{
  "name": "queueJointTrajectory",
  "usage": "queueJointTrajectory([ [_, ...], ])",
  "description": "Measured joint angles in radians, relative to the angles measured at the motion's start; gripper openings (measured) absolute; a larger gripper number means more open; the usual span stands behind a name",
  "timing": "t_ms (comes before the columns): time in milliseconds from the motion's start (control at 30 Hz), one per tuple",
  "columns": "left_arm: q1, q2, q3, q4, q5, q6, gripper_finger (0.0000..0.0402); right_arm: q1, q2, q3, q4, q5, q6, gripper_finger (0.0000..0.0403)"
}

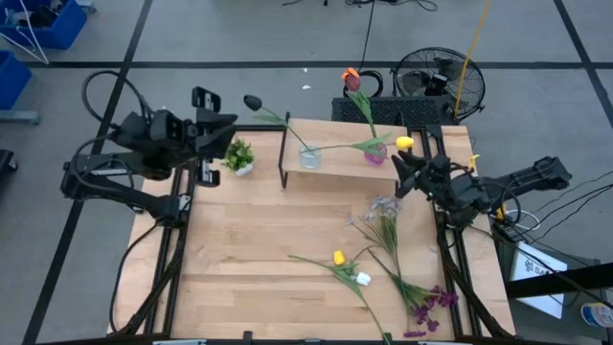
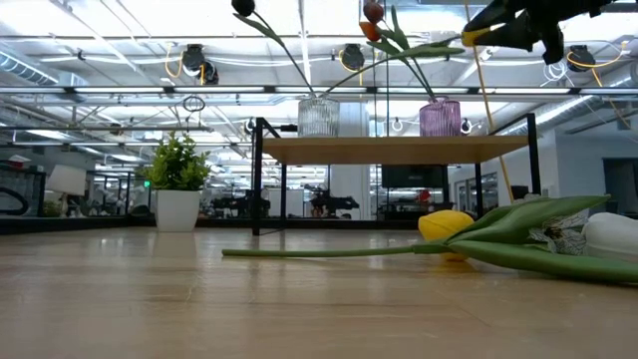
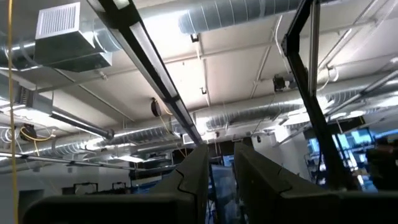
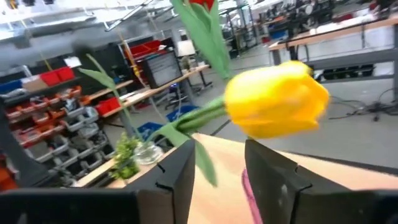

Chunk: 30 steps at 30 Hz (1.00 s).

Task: Pick and place flowers into a vace then onto a shelf
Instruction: Put the yellow tulip into the transparent vase

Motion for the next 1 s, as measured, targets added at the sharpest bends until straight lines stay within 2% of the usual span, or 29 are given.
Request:
queueJointTrajectory([
  [100,0.0,-0.001,0.0,-0.016,0.0,0.028,0.0085,-0.027,0.001,0.0,-0.001,-0.003,0.006,0.0158],
  [233,0.0,0.0,0.0,-0.018,0.0,0.03,0.0085,-0.078,0.004,0.0,0.012,-0.074,0.049,0.0193],
  [467,0.0,0.002,0.0,-0.019,0.0,0.031,0.0085,-0.176,0.105,0.0,0.08,-0.182,0.091,0.0232],
  [600,0.0,0.002,0.0,-0.03,-0.001,0.026,0.0085,-0.209,0.178,0.001,0.132,-0.28,0.133,0.0229],
  [900,0.0,0.002,0.0,-0.064,-0.001,0.025,0.0085,-0.267,0.262,0.001,0.215,-0.29,0.04,0.0189],
  [1000,0.0,0.002,0.0,-0.075,-0.001,0.025,0.0085,-0.285,0.262,0.001,0.261,-0.359,0.009,0.0169],
])
